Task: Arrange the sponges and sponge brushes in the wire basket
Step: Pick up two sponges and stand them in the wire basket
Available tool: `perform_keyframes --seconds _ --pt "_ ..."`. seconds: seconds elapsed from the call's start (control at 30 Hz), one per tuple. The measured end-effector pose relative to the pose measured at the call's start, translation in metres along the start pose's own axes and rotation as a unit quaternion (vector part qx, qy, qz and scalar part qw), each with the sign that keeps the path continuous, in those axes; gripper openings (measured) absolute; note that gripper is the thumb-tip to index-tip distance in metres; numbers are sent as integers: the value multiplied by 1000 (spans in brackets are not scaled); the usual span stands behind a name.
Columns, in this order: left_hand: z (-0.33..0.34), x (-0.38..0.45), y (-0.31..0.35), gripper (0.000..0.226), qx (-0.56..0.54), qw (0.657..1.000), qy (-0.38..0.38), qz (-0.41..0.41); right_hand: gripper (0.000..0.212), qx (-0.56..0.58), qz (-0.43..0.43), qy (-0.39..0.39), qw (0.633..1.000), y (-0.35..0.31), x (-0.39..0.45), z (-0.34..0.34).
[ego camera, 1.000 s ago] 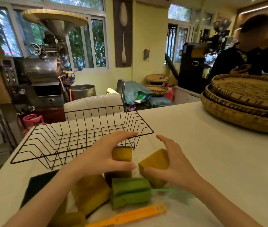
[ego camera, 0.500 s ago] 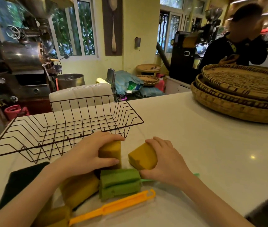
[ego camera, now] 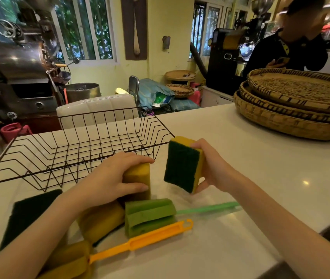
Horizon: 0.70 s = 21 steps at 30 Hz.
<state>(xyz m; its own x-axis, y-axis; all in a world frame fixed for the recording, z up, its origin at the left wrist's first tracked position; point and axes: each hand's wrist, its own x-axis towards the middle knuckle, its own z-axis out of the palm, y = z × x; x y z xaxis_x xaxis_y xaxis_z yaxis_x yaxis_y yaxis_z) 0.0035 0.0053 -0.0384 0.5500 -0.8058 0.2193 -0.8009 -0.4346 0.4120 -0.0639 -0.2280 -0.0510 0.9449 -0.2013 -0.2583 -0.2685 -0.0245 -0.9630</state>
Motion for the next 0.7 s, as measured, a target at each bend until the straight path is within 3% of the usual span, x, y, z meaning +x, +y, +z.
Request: perform_keyframes --seconds 0.13,0.27,0.47,0.7 --pt "1 -1 2 51 5 1000 3 4 42 -48 115 -56 991 -8 12 -11" --pt "0 -3 1 51 -1 1000 5 0 56 -184 167 -12 969 -11 25 -15" --pt "0 -3 3 51 3 1000 2 1 56 -311 171 71 932 -8 31 -14" --pt "-1 -4 1 55 6 1000 -10 2 58 -448 58 133 882 -8 34 -15"
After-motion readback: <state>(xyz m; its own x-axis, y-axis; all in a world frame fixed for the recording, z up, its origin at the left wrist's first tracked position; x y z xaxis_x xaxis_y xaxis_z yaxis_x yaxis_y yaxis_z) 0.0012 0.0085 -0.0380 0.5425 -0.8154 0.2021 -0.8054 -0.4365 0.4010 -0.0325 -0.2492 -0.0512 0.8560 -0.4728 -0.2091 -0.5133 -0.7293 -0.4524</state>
